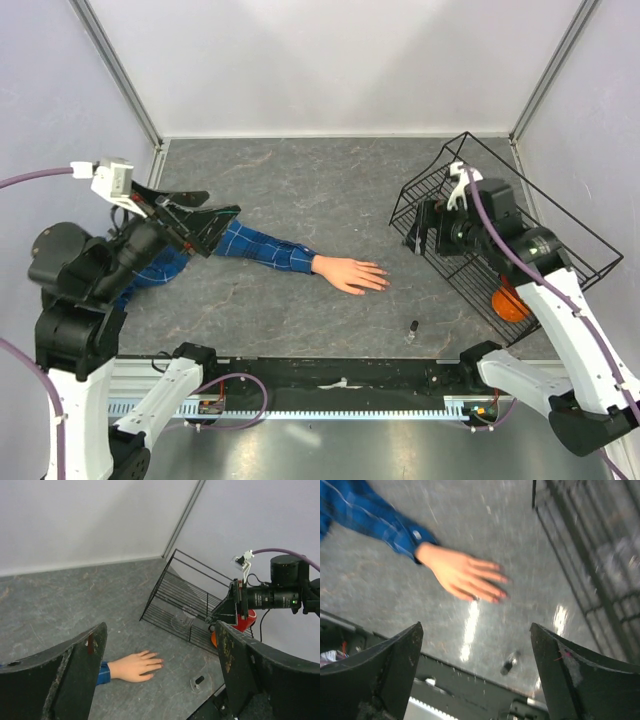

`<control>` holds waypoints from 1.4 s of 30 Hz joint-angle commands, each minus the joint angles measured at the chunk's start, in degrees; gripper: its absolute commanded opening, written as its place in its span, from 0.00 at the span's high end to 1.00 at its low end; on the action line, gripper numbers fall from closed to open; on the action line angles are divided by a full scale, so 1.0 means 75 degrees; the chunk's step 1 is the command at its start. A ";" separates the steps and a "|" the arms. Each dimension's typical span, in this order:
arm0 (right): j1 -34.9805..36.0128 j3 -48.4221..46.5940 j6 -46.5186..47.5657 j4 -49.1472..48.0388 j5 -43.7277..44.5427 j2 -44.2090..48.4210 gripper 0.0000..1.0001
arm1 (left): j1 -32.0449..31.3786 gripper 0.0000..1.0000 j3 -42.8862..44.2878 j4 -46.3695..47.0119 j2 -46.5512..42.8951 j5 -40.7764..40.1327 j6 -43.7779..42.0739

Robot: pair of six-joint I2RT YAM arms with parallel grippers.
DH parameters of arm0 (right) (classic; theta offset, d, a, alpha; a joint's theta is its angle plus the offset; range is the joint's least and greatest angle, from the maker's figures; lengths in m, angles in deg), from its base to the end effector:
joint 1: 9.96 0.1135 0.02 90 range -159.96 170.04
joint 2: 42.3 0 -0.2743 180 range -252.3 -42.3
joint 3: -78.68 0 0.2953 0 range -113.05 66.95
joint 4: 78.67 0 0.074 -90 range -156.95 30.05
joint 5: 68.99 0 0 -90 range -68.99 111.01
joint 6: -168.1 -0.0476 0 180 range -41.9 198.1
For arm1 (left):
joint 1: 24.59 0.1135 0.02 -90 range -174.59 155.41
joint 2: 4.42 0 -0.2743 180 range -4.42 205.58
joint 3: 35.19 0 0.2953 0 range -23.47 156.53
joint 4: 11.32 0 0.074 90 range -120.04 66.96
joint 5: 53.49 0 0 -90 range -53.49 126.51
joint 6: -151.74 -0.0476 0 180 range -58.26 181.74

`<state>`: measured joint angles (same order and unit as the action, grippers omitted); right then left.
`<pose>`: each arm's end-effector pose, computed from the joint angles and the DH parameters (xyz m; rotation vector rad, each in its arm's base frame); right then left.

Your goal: Paint the nails

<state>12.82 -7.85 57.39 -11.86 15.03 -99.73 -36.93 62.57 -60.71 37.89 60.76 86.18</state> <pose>0.2068 0.0922 0.4141 -0.0995 2.2755 0.5245 0.0948 -0.0408 0.5538 0.1966 1.5172 -0.8253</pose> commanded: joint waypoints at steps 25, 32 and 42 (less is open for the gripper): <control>0.4263 0.3634 -0.6119 0.0682 0.4254 -0.0886 0.44 | 0.0040 0.16 -0.3573 0.1307 -0.0636 0.1090 0.0947; 0.4309 0.3997 -0.6636 0.0764 0.3997 -0.0769 0.44 | 0.0040 0.16 -0.3773 0.1437 -0.0766 0.1232 0.0889; 0.4555 0.4126 -0.6801 0.0600 0.3575 -0.1049 0.46 | 0.0040 0.16 -0.3937 0.1542 -0.0684 0.1231 0.0737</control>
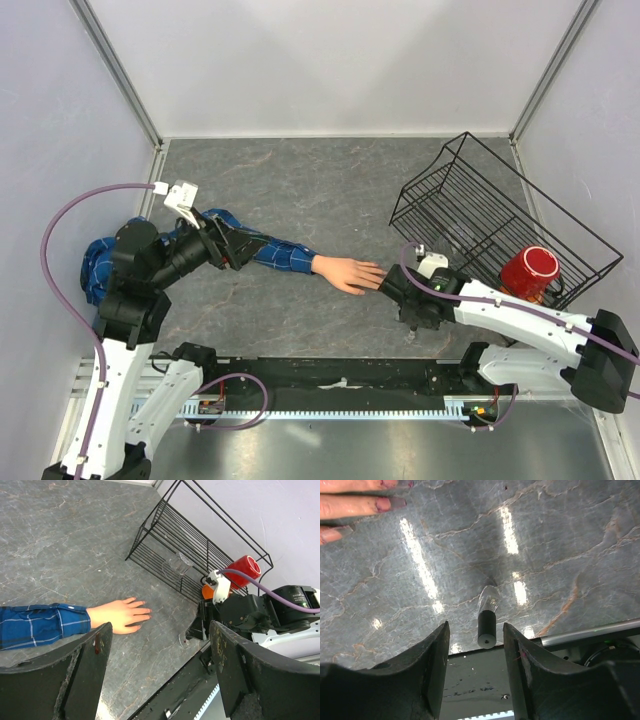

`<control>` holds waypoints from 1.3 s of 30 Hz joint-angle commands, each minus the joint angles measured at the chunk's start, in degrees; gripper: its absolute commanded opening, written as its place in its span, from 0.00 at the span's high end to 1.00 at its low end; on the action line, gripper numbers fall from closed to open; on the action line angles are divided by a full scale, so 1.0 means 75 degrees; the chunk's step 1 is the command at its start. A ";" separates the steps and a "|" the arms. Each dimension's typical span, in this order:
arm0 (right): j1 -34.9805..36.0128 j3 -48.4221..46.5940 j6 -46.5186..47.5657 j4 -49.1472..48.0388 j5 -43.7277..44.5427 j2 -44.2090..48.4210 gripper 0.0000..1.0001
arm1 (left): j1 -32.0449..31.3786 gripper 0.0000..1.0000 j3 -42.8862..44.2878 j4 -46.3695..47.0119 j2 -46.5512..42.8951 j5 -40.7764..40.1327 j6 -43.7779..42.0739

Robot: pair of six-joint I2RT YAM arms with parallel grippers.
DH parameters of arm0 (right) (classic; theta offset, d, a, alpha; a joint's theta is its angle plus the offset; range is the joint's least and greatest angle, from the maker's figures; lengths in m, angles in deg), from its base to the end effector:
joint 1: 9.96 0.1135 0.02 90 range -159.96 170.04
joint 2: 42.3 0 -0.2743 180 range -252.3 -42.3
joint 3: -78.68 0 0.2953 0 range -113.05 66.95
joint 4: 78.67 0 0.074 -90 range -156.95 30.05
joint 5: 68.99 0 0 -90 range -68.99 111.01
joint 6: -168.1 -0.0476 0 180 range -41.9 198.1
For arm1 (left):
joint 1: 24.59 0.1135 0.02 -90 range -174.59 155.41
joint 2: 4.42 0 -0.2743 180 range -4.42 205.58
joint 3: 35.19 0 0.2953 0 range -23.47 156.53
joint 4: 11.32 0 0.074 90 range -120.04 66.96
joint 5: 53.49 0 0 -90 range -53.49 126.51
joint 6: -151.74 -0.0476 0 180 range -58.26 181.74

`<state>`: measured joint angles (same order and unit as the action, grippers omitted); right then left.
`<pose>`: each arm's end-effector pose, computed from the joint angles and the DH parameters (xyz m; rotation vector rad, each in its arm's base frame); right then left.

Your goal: Paint the nails

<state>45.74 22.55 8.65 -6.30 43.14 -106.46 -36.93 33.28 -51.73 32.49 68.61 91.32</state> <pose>0.1346 0.1655 0.2027 0.3703 2.6978 -0.0423 0.1560 -0.0600 0.4152 0.1648 1.8038 -1.0112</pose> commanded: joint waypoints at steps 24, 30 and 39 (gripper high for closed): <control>0.0378 0.0295 -0.0537 -0.0211 0.0447 -0.0410 0.58 | 0.0040 0.16 -0.0207 0.0251 -0.0057 0.0314 -0.0019; 0.0378 0.0307 -0.0478 -0.0199 0.0624 -0.0492 0.66 | 0.0040 0.15 -0.0301 0.0122 -0.0128 0.0384 -0.0077; 0.0401 -0.0744 0.1475 -0.0339 0.1091 -0.0703 1.00 | 0.0040 0.16 -0.0688 0.0297 0.0047 0.1039 -0.0464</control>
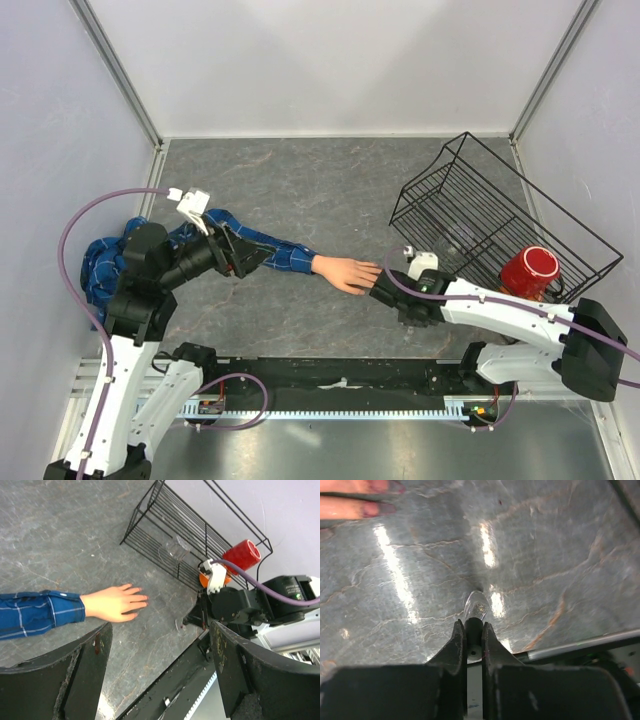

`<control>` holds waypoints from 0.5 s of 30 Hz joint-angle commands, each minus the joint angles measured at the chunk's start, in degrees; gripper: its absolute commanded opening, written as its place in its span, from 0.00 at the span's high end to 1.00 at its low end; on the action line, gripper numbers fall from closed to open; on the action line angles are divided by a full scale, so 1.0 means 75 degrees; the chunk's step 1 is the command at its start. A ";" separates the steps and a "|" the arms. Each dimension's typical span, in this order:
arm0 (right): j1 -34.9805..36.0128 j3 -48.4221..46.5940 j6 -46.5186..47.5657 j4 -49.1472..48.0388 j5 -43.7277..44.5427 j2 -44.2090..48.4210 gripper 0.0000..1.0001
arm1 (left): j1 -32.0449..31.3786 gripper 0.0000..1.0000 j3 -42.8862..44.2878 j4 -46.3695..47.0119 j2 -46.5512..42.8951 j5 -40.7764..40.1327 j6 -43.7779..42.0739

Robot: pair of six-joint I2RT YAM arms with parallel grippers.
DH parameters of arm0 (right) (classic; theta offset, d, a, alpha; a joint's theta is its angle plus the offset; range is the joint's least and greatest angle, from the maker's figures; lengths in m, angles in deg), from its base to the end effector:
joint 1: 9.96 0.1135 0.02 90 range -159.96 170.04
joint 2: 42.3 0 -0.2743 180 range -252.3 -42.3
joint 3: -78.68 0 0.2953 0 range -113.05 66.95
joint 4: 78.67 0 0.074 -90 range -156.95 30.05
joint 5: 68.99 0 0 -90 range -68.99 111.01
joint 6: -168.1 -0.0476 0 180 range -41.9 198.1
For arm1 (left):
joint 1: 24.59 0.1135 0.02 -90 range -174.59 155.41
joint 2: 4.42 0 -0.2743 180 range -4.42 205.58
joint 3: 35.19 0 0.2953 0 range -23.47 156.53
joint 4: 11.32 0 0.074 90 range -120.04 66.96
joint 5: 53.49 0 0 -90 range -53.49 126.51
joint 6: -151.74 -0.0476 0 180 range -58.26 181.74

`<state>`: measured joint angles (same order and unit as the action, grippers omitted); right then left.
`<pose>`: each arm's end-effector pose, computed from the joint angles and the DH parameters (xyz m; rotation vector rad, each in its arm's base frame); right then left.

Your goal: Paint the nails

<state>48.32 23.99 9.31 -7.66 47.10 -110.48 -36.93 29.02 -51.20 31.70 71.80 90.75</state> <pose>0.1316 0.1731 0.1830 0.2759 2.6734 -0.1619 0.1596 -0.0631 0.3912 0.2001 1.8533 -1.0550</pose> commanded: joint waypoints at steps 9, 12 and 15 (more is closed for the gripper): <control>0.0092 -0.2273 0.6826 -0.1798 -0.2920 0.0759 1.00 | -0.0089 0.21 -0.0518 0.1681 0.1207 0.3097 -0.0258; 0.0092 -0.2789 0.7835 -0.1940 -0.4350 0.0689 1.00 | -0.0393 0.18 -0.0460 0.1728 0.1313 0.3379 -0.0774; 0.0092 -0.3282 0.8595 -0.1940 -0.5385 0.0688 1.00 | -0.1059 0.27 -0.0506 0.1857 0.1325 0.4035 -0.1219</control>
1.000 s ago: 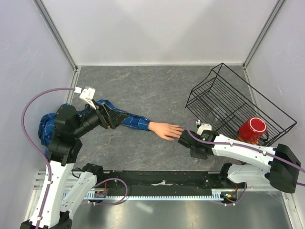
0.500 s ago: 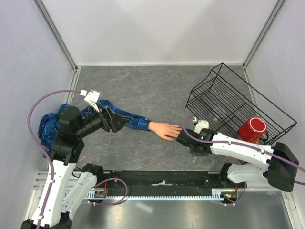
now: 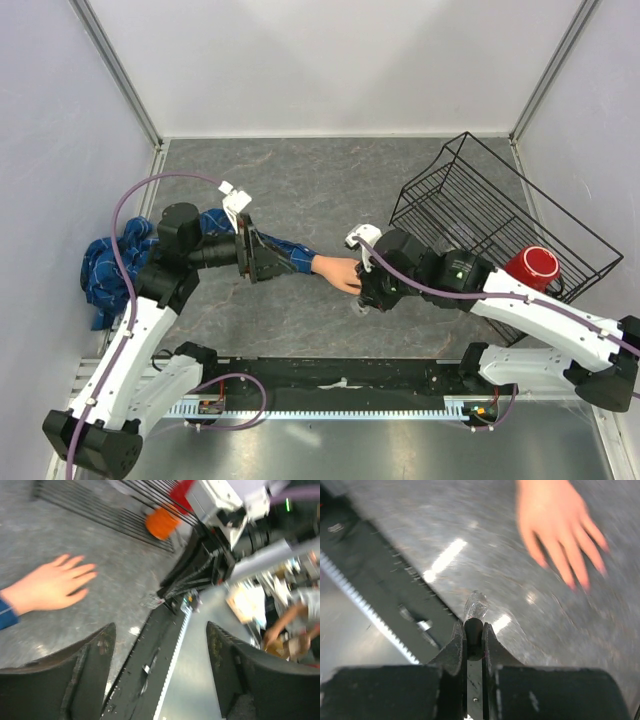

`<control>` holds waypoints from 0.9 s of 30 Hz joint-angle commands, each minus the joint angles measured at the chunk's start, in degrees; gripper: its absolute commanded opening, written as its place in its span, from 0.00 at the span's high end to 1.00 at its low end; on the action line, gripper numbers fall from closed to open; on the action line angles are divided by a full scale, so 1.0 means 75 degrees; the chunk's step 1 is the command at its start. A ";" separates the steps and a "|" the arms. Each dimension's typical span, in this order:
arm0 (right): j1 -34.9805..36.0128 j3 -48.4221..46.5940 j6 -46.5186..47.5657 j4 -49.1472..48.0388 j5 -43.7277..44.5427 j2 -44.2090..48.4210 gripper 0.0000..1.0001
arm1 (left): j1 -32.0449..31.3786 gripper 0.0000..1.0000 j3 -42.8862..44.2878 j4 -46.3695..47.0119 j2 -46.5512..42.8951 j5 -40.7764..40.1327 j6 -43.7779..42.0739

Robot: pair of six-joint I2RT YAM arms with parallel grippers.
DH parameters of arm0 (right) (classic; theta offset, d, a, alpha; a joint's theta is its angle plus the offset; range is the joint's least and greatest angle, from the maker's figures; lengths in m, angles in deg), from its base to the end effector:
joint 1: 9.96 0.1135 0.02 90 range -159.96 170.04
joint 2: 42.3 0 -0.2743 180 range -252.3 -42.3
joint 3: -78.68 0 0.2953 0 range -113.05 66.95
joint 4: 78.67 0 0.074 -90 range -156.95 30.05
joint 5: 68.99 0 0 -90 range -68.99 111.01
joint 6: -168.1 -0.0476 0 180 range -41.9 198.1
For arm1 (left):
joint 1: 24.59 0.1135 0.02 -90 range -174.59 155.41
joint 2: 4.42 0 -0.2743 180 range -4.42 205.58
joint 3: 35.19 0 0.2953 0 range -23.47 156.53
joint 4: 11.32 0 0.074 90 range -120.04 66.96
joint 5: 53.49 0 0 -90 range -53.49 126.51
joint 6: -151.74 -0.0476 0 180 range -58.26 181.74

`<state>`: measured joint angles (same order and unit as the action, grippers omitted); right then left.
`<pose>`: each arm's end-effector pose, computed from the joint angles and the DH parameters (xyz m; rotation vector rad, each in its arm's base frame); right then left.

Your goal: Paint the nails

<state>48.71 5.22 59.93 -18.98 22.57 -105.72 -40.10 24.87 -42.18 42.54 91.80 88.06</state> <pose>0.1398 0.2272 0.3176 -0.8600 2.3676 0.5483 0.1983 -0.0956 0.3501 0.5297 1.9084 -1.3871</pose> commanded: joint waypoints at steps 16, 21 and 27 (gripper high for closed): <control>0.0145 -0.3205 0.2833 0.0307 -0.5224 -0.0671 1.00 | -0.2115 0.28 -0.1008 0.1895 -0.0555 0.2097 -0.2244; 0.0227 -0.3780 0.2997 0.0612 -0.4943 -0.1036 1.00 | -0.2397 0.30 -0.0972 0.1989 -0.0332 0.2355 -0.2303; 0.0345 -0.4108 0.3114 0.0800 -0.4861 -0.1469 1.00 | -0.2502 0.36 -0.0902 0.1989 -0.0179 0.2460 -0.2303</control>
<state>50.59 -22.13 81.37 -14.04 -13.67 -115.34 -58.35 17.07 -29.70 40.62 107.60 73.38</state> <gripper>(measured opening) 0.080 0.652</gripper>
